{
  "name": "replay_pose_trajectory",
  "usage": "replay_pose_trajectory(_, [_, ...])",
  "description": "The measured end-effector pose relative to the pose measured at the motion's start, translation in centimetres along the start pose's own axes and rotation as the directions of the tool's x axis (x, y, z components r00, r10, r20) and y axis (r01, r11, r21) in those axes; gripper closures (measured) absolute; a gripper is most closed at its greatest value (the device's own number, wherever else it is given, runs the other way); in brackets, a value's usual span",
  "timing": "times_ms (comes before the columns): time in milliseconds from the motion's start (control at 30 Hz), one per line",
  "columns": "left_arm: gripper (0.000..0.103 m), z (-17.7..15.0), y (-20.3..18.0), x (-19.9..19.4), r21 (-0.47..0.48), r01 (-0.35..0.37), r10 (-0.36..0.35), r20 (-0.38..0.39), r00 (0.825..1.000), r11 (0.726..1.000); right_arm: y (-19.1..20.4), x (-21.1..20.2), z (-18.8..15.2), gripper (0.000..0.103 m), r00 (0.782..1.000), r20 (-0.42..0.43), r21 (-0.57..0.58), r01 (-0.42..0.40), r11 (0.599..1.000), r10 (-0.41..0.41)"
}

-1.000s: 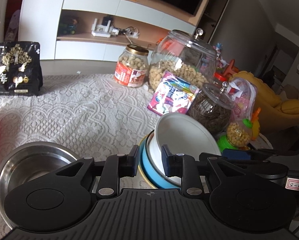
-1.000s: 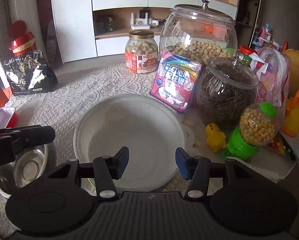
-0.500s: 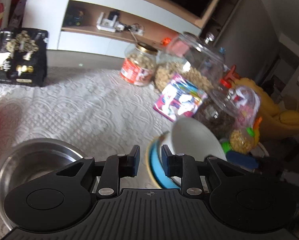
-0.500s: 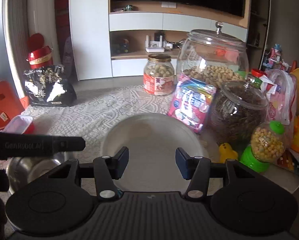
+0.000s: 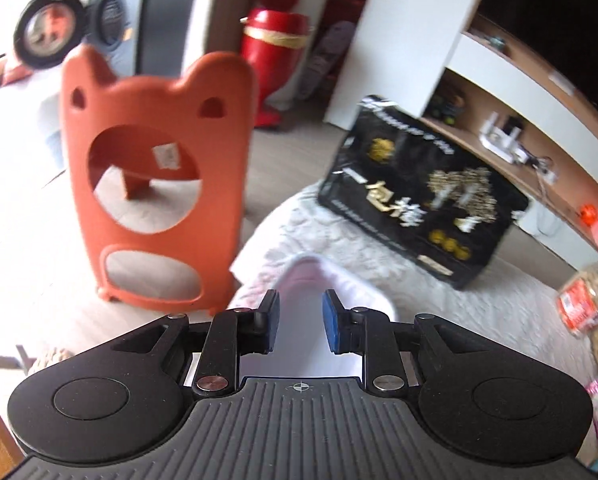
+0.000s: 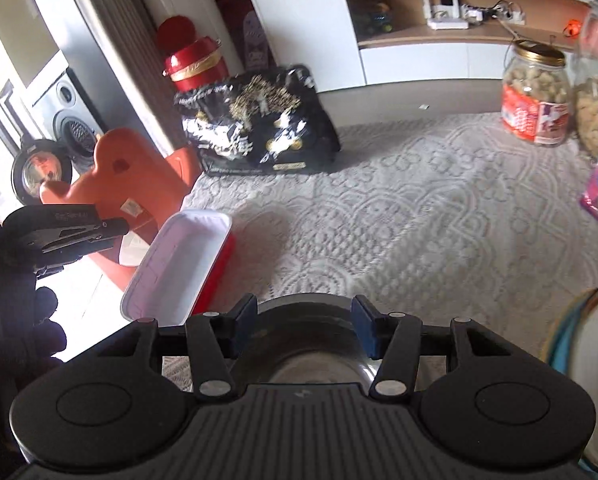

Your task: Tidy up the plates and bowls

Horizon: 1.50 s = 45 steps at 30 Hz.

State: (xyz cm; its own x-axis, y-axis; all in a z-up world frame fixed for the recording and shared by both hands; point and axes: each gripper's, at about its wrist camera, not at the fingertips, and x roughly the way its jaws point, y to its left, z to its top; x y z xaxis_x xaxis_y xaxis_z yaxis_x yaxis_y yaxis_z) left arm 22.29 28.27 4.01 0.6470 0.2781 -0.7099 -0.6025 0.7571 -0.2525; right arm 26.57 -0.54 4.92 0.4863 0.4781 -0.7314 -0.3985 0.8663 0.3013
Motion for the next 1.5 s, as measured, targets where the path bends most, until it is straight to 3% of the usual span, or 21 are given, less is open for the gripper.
replay_pose_trajectory(133, [0.077,-0.3,2.5,2.2,-0.118,0.034,-0.042,-0.067,0.997,0.992,3.0,4.0,1.1,0.051,0.999,-0.047,-0.038,-0.016,0.999,0.014])
replay_pose_trajectory(233, [0.077,-0.3,2.2,1.6,-0.100,0.051,-0.054,-0.029,0.998,0.994,4.4,7.1,2.7,0.052,0.993,-0.097,0.001,-0.061,0.998,0.060])
replay_pose_trajectory(300, [0.077,-0.4,2.0,2.1,-0.093,0.045,-0.050,-0.055,0.997,0.995,5.2,9.5,3.5,0.054,0.987,-0.144,0.037,-0.072,0.997,0.077])
replay_pose_trajectory(467, [0.077,-0.8,2.4,3.5,-0.129,0.010,-0.026,-0.117,0.993,0.992,6.7,14.7,4.0,0.069,0.969,-0.234,0.079,-0.067,0.995,0.084])
replay_pose_trajectory(567, [0.078,-0.9,2.2,3.6,-0.126,0.036,-0.052,-0.125,0.991,0.991,7.3,16.2,3.8,0.086,0.956,-0.278,0.079,-0.073,0.994,0.093])
replay_pose_trajectory(667, [0.080,-1.2,1.8,3.9,-0.116,0.077,-0.095,-0.152,0.984,0.990,7.3,16.0,4.0,0.095,0.952,-0.288,0.069,-0.088,0.994,0.105])
replay_pose_trajectory(800, [0.081,-1.8,0.7,4.6,-0.123,0.211,-0.231,-0.183,0.956,0.970,6.7,14.0,4.5,0.095,0.973,-0.224,-0.010,-0.052,0.999,0.048])
replay_pose_trajectory(867, [0.081,-2.1,-0.2,4.6,-0.122,0.301,-0.319,-0.175,0.932,0.946,5.7,13.0,4.9,0.095,0.980,-0.195,-0.017,-0.042,0.999,0.038])
replay_pose_trajectory(933, [0.081,-2.6,-1.5,5.2,-0.125,0.391,-0.408,-0.180,0.895,0.912,4.7,12.1,5.1,0.095,0.987,-0.162,-0.013,-0.017,1.000,0.015])
replay_pose_trajectory(1000, [0.081,-3.2,-2.4,5.9,-0.137,0.430,-0.450,-0.200,0.870,0.892,3.7,11.7,5.4,0.095,0.991,-0.131,-0.016,0.025,1.000,-0.027])
replay_pose_trajectory(1033, [0.081,-3.5,-2.6,6.2,-0.140,0.429,-0.450,-0.210,0.868,0.893,3.2,11.6,5.5,0.095,0.992,-0.112,-0.021,0.058,0.998,-0.060])
replay_pose_trajectory(1100, [0.081,-3.8,-2.7,5.9,-0.125,0.404,-0.422,-0.199,0.885,0.906,2.1,11.4,5.4,0.095,0.990,-0.088,-0.028,0.106,0.994,-0.108])
replay_pose_trajectory(1233, [0.081,-2.8,-2.2,3.3,-0.040,0.298,-0.300,-0.078,0.951,0.954,0.2,10.7,5.2,0.094,0.990,-0.101,0.014,0.103,0.995,-0.101])
replay_pose_trajectory(1500, [0.080,-1.5,0.2,2.2,-0.094,0.182,-0.181,0.018,0.983,0.979,0.0,7.1,3.1,0.081,0.996,-0.066,-0.041,0.050,0.998,-0.053])
